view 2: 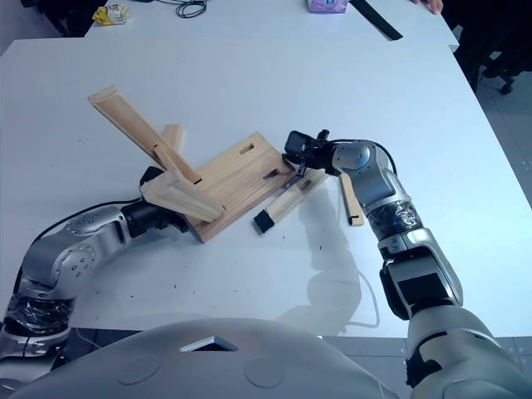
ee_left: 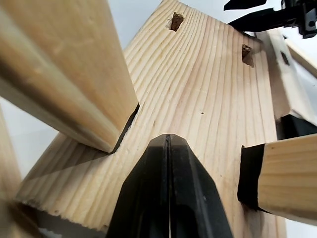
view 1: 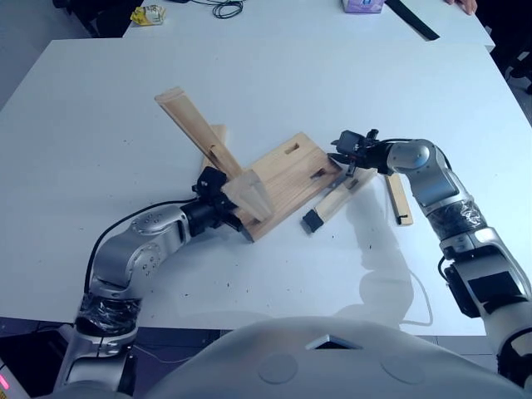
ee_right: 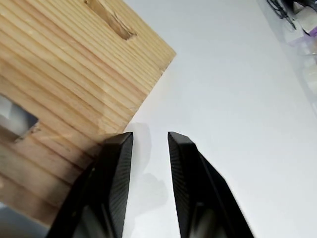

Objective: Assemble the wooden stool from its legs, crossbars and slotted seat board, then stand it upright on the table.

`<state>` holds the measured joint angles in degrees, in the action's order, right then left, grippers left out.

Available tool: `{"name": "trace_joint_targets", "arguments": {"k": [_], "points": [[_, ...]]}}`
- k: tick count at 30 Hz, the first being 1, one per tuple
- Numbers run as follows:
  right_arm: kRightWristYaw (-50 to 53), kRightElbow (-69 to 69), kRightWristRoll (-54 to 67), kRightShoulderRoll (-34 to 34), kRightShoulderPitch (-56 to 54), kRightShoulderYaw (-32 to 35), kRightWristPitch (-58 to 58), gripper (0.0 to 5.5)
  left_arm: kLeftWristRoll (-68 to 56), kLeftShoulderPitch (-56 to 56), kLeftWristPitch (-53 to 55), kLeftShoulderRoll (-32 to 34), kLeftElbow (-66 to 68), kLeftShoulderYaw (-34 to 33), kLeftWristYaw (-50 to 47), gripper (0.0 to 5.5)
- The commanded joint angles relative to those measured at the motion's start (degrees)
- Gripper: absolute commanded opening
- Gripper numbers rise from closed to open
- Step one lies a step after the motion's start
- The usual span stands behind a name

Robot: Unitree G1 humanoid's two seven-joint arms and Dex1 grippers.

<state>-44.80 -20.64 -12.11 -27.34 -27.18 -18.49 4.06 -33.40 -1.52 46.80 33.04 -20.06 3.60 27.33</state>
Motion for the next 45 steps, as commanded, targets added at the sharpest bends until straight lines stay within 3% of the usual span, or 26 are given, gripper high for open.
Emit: {"name": "trace_joint_targets", "arguments": {"k": [1, 10, 15, 19, 25, 29, 32, 35, 38, 41, 45], "points": [[0.5, 7.8, 0.6, -0.1, 4.9, 0.6, 4.1, 1.30, 5.7, 2.7, -1.7, 4.3, 8.8, 3.7, 5.4, 0.00], [0.8, 18.6, 1.6, -0.5, 11.7, 0.7, 11.2, 1.30, 12.0, 20.7, -14.9, 1.3, 33.2, 8.3, 19.4, 0.00], [2.1, 21.7, 2.0, -0.7, 12.2, 2.3, 13.1, 1.30, 10.6, 21.4, -16.8, 0.7, 33.9, 5.2, 22.8, 0.00], [4.0, 26.7, 4.5, 0.3, 12.2, 6.6, 16.7, 1.30, 5.6, 18.0, -13.4, 1.1, 26.1, -2.2, 21.3, 0.00], [5.7, 31.4, 7.3, -0.3, 14.4, 10.1, 20.5, 1.30, -2.7, 15.9, -11.9, 3.4, 18.1, -19.4, 18.1, 0.00], [7.8, 29.9, 7.5, -0.1, 14.9, 11.0, 20.3, 1.30, -10.4, 13.2, -8.4, 1.8, 8.8, -31.5, 10.0, 0.00], [10.1, 28.9, 7.7, 0.4, 15.7, 12.2, 20.0, 1.30, -22.8, 14.9, -4.9, -3.3, -3.7, -36.8, -3.9, 0.00], [12.4, 27.1, 7.5, 0.9, 16.1, 12.9, 19.3, 1.30, -35.6, 20.5, -5.5, -9.8, -14.0, -32.7, -20.2, 0.00], [13.4, 24.0, 7.3, 1.5, 13.9, 12.1, 17.9, 1.30, -39.3, 23.8, -6.8, -14.4, -19.8, -26.2, -30.3, 0.00], [13.5, 20.9, 7.5, 1.5, 11.2, 11.8, 16.3, 1.30, -43.1, 25.7, -8.1, -13.8, -21.4, -24.9, -36.7, 0.00], [13.3, 18.6, 7.5, 0.8, 10.2, 12.2, 14.6, 1.30, -48.6, 28.3, -8.0, -7.1, -21.6, -25.5, -37.3, 0.00]]}}
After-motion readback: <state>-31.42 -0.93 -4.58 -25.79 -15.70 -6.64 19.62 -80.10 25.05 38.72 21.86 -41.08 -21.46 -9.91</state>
